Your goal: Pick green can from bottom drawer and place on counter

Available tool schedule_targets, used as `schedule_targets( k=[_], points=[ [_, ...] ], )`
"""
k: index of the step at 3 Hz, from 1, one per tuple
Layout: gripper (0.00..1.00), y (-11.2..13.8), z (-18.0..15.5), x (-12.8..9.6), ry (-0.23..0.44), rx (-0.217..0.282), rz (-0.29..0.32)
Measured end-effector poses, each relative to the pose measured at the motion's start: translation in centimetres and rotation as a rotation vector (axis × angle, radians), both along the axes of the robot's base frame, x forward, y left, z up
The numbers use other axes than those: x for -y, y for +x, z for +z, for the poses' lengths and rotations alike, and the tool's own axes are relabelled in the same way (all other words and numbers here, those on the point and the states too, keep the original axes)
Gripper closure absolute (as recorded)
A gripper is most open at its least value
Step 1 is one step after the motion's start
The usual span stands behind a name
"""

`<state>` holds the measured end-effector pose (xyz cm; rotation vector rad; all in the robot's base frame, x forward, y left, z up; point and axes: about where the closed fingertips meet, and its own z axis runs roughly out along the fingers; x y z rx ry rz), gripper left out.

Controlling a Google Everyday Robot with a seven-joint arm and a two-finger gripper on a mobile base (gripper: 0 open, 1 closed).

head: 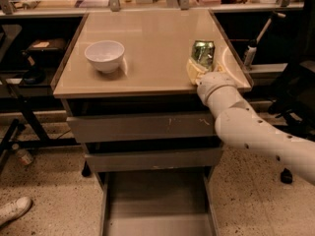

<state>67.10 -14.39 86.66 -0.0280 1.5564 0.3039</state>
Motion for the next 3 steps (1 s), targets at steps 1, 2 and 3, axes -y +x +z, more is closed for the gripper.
schedule_targets(
  k=[1,2,3],
  points=[
    [1.0,1.8,-0.8,0.3,0.02,0.06,-0.091],
    [1.0,3.0,-1.0,1.1,0.033,0.13,-0.194],
    [1.0,3.0,-0.4,2.4,0.025,0.207,-0.301]
  ],
)
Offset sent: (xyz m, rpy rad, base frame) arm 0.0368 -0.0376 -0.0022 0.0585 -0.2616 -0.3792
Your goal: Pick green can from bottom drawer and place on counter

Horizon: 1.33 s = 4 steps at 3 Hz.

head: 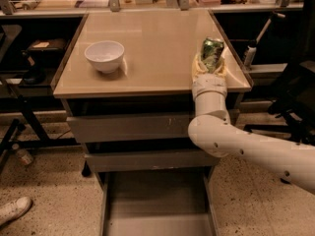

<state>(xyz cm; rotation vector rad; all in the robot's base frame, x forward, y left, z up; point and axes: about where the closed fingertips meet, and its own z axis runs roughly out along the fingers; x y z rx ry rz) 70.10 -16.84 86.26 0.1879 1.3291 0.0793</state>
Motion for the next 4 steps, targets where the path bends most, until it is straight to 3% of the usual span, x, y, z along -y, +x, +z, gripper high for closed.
schedule_targets(
  k=[2,4],
  points=[
    [1.0,-1.5,0.1,0.8,-0.055,0.069,-0.159],
    [1.0,-2.0,0.5,0.8,-0.146,0.103,-0.241]
  ],
)
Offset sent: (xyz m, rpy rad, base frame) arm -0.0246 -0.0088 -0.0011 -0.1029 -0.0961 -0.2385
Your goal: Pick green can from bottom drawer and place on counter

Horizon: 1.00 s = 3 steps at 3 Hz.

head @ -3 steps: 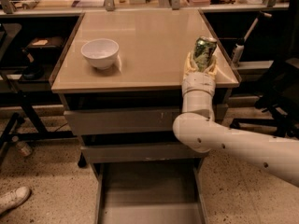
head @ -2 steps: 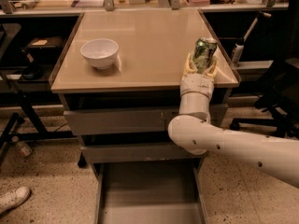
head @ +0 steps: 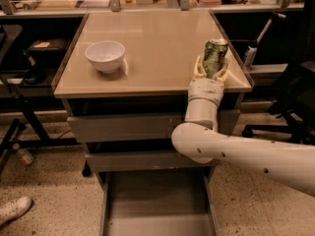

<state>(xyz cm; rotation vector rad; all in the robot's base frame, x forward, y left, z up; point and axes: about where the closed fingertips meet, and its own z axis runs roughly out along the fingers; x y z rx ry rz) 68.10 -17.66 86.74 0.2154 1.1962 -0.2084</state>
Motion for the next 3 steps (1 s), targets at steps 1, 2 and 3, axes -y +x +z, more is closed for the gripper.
schedule_targets(
  k=[1,2,3],
  points=[
    [1.0,0.1,-0.8,-0.5,-0.027,-0.012,-0.013],
    [1.0,0.0,-2.2,-1.2,-0.04,-0.041,-0.013],
    [1.0,0.0,-1.7,-1.2,-0.04,-0.041,-0.013]
  ],
)
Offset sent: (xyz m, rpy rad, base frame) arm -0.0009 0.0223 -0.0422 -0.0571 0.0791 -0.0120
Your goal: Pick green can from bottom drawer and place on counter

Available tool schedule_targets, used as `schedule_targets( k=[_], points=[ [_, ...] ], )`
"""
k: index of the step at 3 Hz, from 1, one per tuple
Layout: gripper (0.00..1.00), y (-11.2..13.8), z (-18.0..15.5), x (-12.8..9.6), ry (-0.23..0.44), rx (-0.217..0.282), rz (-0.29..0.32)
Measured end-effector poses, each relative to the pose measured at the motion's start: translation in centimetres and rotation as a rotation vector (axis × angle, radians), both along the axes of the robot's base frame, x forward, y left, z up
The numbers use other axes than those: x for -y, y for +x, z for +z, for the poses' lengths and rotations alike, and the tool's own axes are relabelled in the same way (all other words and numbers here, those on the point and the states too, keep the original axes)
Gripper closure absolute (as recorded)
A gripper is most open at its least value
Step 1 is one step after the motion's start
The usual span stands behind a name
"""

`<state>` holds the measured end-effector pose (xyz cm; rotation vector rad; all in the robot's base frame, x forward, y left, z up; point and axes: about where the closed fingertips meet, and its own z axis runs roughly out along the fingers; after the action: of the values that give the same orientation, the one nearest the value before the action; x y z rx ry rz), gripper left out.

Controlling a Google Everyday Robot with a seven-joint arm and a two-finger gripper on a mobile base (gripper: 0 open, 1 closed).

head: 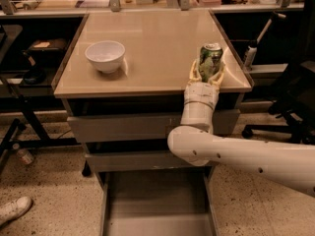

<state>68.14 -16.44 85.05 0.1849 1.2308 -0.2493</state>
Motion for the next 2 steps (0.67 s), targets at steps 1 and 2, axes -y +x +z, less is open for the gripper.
schedule_targets(
  k=[1,2],
  points=[
    [0.81,0.0,0.0,0.0,0.0,0.0,0.0],
    [0.58,0.0,0.0,0.0,0.0,0.0,0.0]
  ],
)
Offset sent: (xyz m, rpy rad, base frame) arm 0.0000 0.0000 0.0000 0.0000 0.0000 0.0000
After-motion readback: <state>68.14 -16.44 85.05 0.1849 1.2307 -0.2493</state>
